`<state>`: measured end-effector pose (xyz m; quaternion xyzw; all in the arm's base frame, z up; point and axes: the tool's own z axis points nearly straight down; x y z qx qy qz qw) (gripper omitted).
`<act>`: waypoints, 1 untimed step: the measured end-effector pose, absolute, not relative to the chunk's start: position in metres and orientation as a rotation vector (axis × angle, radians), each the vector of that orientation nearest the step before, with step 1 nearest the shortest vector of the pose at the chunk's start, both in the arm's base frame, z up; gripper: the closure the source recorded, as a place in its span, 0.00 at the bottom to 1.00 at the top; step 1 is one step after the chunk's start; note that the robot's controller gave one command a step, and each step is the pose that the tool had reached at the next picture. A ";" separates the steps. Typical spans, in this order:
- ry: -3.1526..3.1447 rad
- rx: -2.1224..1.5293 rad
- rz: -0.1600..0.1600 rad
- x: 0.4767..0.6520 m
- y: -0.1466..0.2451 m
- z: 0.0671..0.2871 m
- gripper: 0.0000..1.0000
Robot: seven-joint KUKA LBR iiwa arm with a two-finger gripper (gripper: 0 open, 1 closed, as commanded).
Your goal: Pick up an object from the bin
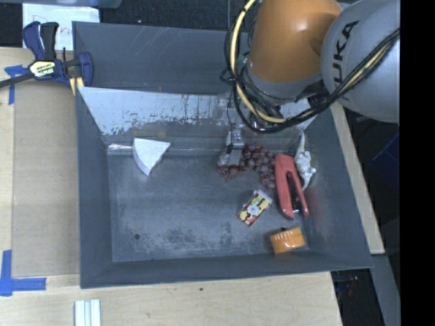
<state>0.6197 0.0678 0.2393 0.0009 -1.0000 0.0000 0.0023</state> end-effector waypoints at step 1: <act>-3.146 0.000 -0.001 0.621 0.067 0.244 0.00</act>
Offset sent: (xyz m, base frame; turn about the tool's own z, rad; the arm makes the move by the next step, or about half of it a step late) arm -0.0051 -0.1275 -0.1693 0.2379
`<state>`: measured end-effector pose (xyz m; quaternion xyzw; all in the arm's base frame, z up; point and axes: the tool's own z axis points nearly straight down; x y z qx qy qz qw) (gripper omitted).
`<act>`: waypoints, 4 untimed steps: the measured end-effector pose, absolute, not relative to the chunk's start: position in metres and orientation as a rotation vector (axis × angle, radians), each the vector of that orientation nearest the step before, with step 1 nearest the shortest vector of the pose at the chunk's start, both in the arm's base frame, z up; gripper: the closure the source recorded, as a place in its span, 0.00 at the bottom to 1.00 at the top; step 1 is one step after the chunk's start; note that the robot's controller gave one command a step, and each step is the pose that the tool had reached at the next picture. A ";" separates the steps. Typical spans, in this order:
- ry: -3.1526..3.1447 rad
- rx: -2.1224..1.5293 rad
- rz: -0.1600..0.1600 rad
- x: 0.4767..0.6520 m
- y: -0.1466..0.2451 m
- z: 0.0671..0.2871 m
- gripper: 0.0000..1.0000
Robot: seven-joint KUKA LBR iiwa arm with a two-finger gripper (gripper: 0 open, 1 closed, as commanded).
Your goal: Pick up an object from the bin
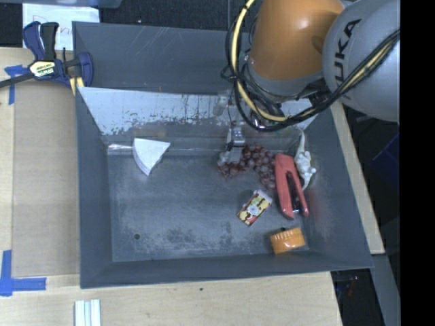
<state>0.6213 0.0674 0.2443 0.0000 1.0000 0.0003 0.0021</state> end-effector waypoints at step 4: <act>3.118 0.345 0.004 0.623 -0.051 0.068 0.00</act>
Offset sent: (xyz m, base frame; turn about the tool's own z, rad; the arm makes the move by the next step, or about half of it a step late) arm -0.0007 -0.0952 -0.0894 -0.0394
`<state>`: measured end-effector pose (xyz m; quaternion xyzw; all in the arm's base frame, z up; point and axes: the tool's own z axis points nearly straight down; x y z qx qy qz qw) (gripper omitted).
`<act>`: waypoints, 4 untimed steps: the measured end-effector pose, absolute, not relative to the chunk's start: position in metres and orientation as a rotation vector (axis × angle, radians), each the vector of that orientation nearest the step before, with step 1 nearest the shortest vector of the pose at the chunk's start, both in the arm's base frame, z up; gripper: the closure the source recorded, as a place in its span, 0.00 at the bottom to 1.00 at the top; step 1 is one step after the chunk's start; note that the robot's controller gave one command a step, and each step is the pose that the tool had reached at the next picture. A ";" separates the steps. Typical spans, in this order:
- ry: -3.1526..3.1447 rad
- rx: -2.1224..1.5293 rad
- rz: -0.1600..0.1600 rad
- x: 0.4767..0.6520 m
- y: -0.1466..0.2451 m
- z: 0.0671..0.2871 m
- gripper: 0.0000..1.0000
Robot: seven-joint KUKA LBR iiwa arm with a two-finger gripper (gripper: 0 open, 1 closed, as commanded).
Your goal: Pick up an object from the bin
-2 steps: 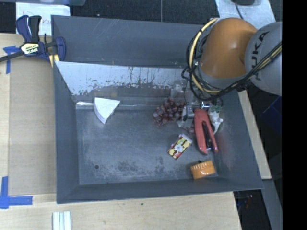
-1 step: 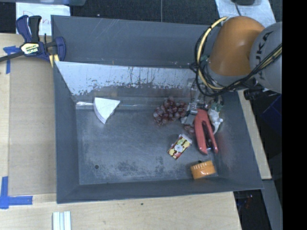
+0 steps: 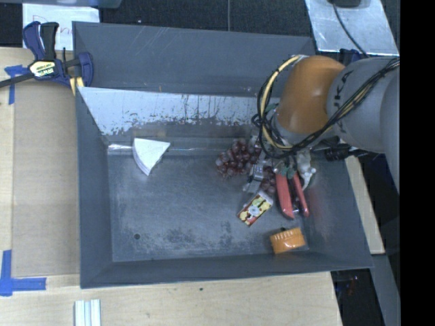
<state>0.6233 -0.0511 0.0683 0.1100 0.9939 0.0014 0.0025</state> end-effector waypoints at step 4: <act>3.051 0.656 0.005 0.625 -0.042 0.090 1.00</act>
Offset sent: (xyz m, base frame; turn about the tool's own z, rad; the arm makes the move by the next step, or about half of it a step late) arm 0.0000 0.0000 0.0000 0.0000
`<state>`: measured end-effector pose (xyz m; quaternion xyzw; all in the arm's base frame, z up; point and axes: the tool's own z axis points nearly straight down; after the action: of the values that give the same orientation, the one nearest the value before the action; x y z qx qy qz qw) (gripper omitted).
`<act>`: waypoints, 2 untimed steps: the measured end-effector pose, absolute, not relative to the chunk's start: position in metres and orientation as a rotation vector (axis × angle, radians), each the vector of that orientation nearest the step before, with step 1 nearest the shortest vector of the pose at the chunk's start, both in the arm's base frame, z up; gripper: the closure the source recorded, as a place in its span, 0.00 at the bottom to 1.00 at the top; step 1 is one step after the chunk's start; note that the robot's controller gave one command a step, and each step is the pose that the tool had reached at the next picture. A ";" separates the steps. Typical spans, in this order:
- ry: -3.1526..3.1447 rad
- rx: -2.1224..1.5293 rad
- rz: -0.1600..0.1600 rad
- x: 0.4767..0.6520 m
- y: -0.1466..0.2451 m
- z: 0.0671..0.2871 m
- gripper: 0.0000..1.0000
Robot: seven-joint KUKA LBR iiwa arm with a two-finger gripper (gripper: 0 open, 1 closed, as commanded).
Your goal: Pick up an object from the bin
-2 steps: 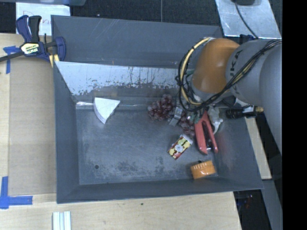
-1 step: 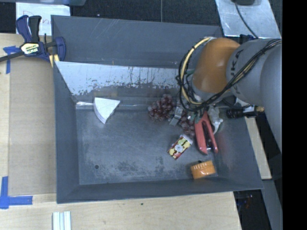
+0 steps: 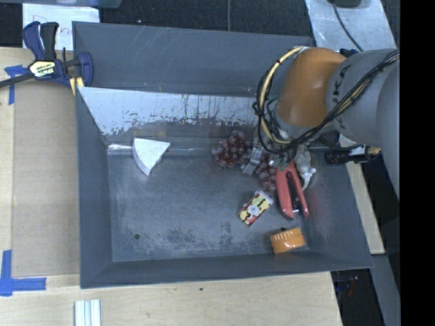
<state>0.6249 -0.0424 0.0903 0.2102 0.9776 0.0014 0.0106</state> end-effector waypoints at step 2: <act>3.046 0.654 0.006 0.626 -0.043 0.125 1.00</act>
Offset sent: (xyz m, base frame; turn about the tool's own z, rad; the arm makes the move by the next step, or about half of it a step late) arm -0.0002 -0.0002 0.0356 -0.0002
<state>0.6259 -0.0431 0.1248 0.2100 0.9776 0.0018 0.0128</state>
